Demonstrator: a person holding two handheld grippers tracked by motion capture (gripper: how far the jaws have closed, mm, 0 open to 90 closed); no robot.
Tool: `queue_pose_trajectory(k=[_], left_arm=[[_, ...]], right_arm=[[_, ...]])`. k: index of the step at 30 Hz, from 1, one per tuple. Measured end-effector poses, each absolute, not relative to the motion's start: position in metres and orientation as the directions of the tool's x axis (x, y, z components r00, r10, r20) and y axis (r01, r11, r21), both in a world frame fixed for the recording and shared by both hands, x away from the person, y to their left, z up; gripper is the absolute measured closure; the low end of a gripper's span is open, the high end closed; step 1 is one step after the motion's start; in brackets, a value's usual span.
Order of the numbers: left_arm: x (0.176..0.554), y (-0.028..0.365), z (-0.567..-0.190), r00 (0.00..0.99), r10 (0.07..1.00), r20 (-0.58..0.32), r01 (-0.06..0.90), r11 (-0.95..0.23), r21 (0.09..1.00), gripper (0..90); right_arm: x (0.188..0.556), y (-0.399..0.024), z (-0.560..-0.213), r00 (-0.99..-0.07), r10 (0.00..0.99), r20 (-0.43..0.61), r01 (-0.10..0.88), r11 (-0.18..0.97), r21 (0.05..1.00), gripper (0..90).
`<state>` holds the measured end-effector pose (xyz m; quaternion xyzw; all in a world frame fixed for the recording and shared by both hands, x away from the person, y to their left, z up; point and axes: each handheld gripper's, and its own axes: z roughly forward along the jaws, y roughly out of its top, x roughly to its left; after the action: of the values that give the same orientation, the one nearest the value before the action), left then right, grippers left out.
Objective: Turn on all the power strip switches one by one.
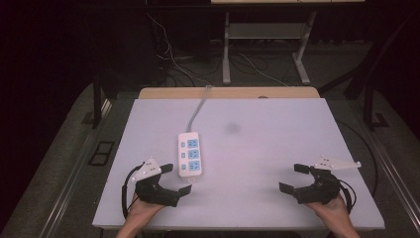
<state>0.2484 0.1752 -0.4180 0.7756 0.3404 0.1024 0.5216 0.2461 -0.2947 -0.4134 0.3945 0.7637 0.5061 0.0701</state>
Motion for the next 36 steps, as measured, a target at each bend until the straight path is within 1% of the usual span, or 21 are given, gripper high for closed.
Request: queue_pose_trajectory(k=[10,20,29,36], left_arm=[[0.248,0.175,-0.417,0.751,0.63,-0.195,0.422,-0.232,0.876,0.0],[0.247,0.172,-0.414,0.766,0.618,-0.178,0.415,-0.264,0.871,0.0],[0.247,0.171,-0.41,0.773,0.606,-0.188,0.426,-0.277,0.861,0.0],[0.249,0.173,-0.408,0.758,0.626,-0.183,0.452,-0.301,0.84,0.0]], right_arm=[[0.246,-0.299,-0.413,-0.674,0.674,0.302,0.539,0.169,0.825,0.7],[0.248,-0.299,-0.416,-0.676,0.672,0.302,0.545,0.18,0.819,0.7],[0.25,-0.298,-0.417,-0.681,0.669,0.299,0.546,0.192,0.815,0.7],[0.249,-0.3,-0.417,-0.678,0.671,0.301,0.547,0.187,0.816,0.7]])
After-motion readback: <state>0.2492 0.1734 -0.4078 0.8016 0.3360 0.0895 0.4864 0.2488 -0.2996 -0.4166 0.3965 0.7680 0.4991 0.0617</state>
